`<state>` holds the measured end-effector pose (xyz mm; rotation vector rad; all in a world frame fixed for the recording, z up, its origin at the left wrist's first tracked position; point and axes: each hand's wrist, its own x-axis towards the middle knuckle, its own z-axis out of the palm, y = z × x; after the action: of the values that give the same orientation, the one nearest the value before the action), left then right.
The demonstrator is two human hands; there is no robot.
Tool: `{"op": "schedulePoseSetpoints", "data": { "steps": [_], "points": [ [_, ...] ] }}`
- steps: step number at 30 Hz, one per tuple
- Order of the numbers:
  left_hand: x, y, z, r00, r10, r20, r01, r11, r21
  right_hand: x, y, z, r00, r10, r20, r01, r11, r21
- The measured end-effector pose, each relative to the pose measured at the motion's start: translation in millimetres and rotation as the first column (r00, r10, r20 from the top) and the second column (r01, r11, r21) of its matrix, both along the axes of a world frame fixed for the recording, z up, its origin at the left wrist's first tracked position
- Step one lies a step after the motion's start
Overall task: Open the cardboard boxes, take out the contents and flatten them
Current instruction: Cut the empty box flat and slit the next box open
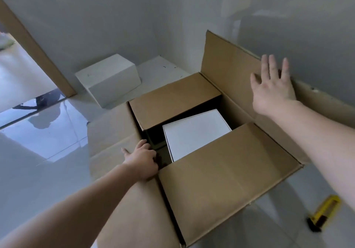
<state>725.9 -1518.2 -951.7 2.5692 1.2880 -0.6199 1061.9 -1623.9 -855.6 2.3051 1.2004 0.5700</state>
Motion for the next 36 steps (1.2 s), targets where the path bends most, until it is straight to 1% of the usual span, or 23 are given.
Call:
{"op": "schedulePoseSetpoints", "data": {
  "steps": [3,6,9,12,15,18,20,21,22,23,24,26,28,29,31,34,36],
  "points": [
    [1.5,4.4,-6.0,0.997,0.072,0.040,-0.069,0.994,-0.089,3.1,5.2,-12.1,0.999,-0.003,-0.047,0.001,0.999,-0.034],
    [-7.7,4.8,-9.0,0.978,0.167,0.129,-0.152,0.981,-0.118,1.8,10.7,-27.9,0.994,-0.024,-0.105,0.016,0.997,-0.072],
    [-24.4,9.7,-9.3,0.921,0.354,0.163,-0.332,0.931,-0.151,-3.9,17.5,-46.0,0.981,-0.044,-0.190,0.022,0.993,-0.117],
    [-43.0,20.8,-8.0,0.860,0.478,0.178,-0.435,0.869,-0.235,-12.8,24.7,-63.8,0.950,-0.077,-0.304,0.031,0.987,-0.155],
    [-58.9,24.6,-6.1,0.803,0.542,0.246,-0.458,0.827,-0.327,-28.1,31.3,-79.5,0.874,-0.125,-0.470,0.045,0.983,-0.178],
    [-68.5,24.6,-13.9,0.752,0.573,0.326,-0.465,0.811,-0.355,-45.8,35.2,-93.8,0.739,-0.192,-0.646,0.097,0.979,-0.180],
    [-67.3,22.9,-16.0,0.740,0.582,0.337,-0.481,0.809,-0.340,-53.5,35.2,-101.3,0.665,-0.215,-0.715,0.136,0.976,-0.168],
    [-65.4,22.5,-16.3,0.750,0.574,0.328,-0.487,0.815,-0.313,-56.0,34.9,-103.4,0.645,-0.220,-0.732,0.152,0.976,-0.159],
    [-62.5,22.3,-16.0,0.772,0.558,0.304,-0.491,0.828,-0.272,-57.7,34.4,-104.5,0.646,-0.219,-0.732,0.161,0.975,-0.150],
    [-60.4,22.5,-15.3,0.799,0.540,0.266,-0.490,0.840,-0.233,-59.6,33.7,-105.4,0.672,-0.212,-0.709,0.155,0.977,-0.146],
    [-58.5,23.0,-15.2,0.824,0.521,0.224,-0.484,0.852,-0.200,-61.9,33.0,-105.7,0.718,-0.192,-0.668,0.127,0.981,-0.146],
    [-55.5,24.1,-13.8,0.870,0.466,0.163,-0.448,0.884,-0.134,-67.6,32.7,-105.6,0.805,-0.103,-0.584,0.019,0.989,-0.149],
    [-53.2,26.3,-10.0,0.932,0.330,0.150,-0.333,0.943,-0.003,-74.7,33.0,-101.2,0.835,-0.021,-0.550,-0.083,0.983,-0.164],
    [-51.8,28.7,-9.0,0.956,0.245,0.160,-0.256,0.965,0.051,-77.2,33.0,-97.3,0.835,-0.008,-0.550,-0.109,0.978,-0.179],
    [-45.9,33.0,-4.8,0.971,0.119,0.209,-0.141,0.986,0.091,-80.3,31.3,-86.1,0.831,-0.017,-0.557,-0.125,0.968,-0.217],
    [-31.3,34.9,6.1,0.953,0.049,0.299,-0.077,0.994,0.081,-83.5,28.8,-66.5,0.825,-0.021,-0.565,-0.134,0.963,-0.232],
    [-21.3,33.2,13.0,0.946,0.015,0.325,-0.041,0.997,0.072,-88.1,26.8,-50.8,0.817,0.004,-0.577,-0.157,0.964,-0.216]
  ]
}}
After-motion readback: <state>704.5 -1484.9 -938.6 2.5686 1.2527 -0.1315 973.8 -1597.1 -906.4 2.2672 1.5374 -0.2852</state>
